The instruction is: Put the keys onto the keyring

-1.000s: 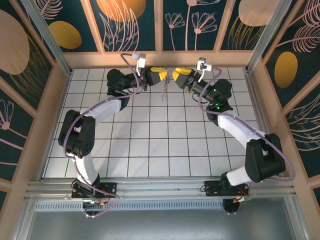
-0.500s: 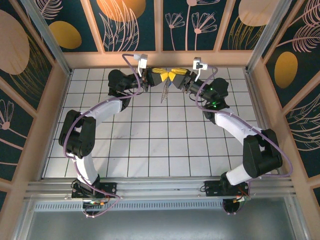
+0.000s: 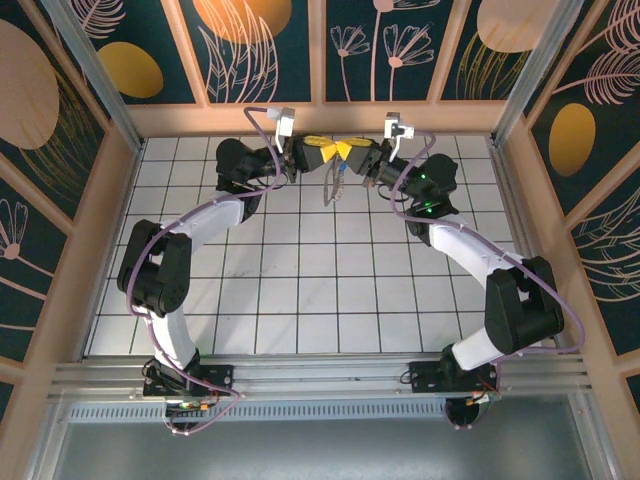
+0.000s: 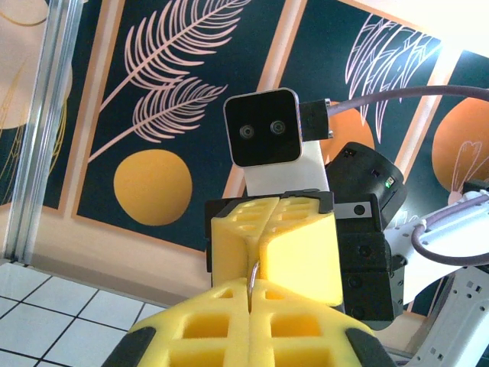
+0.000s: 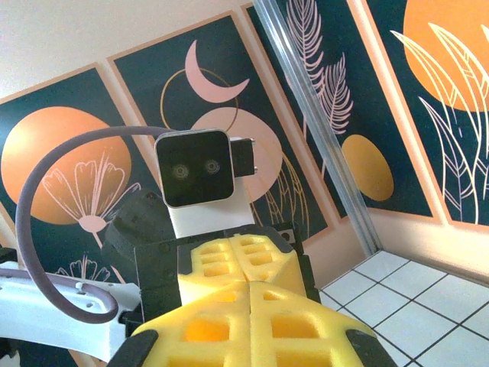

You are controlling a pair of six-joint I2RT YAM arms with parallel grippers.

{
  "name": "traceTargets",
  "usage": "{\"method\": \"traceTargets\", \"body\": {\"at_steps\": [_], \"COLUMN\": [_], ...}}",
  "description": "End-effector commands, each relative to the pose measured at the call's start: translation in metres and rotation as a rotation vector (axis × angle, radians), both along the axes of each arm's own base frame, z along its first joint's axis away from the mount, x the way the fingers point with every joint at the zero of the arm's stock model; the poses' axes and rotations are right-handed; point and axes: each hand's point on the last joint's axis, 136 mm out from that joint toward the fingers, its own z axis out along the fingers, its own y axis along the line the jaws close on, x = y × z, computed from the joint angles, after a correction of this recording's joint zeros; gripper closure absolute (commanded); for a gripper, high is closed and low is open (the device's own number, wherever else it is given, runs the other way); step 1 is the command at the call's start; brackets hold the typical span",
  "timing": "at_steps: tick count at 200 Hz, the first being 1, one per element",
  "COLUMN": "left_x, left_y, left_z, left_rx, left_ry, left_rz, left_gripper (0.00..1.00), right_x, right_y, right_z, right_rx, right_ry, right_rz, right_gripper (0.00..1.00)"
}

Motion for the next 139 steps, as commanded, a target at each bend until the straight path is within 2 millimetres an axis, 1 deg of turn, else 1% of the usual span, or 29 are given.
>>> {"method": "traceTargets", "body": {"at_steps": [1,24,31,48,60,103,116,139], "left_x": [-0.010,-0.009,-0.008,-0.007,-0.006,-0.003,-0.001,0.000], "left_y": [-0.004,-0.003,-0.003,-0.003,-0.003,0.004,0.006,0.008], "left_z": [0.016,0.018,0.018,0.017,0.015,0.014,0.013,0.008], "left_rx": [-0.011,-0.010,-0.007,0.011,0.038,0.088,0.105,0.150], "left_ry": [-0.058,-0.059,-0.061,-0.070,-0.083,-0.119,-0.125,-0.136], "left_rz": [-0.025,-0.011,-0.005,0.006,0.017,0.051,0.058,0.052], "left_gripper": [1.00,1.00,0.94,0.73,0.64,0.45,0.41,0.37], "right_x": [-0.015,-0.010,-0.008,-0.005,-0.003,0.000,0.000,0.003], "right_y": [0.002,-0.003,-0.005,-0.010,-0.013,-0.017,-0.017,-0.016], "right_z": [0.021,0.020,0.019,0.019,0.019,0.015,0.014,0.010], "right_rx": [0.012,-0.001,-0.008,-0.023,-0.038,-0.110,-0.135,-0.184], "right_ry": [-0.099,-0.093,-0.088,-0.086,-0.082,-0.084,-0.089,-0.093], "right_rz": [0.040,0.005,-0.005,-0.019,-0.025,-0.029,-0.025,-0.014], "right_gripper": [1.00,1.00,1.00,1.00,1.00,1.00,1.00,1.00]}}
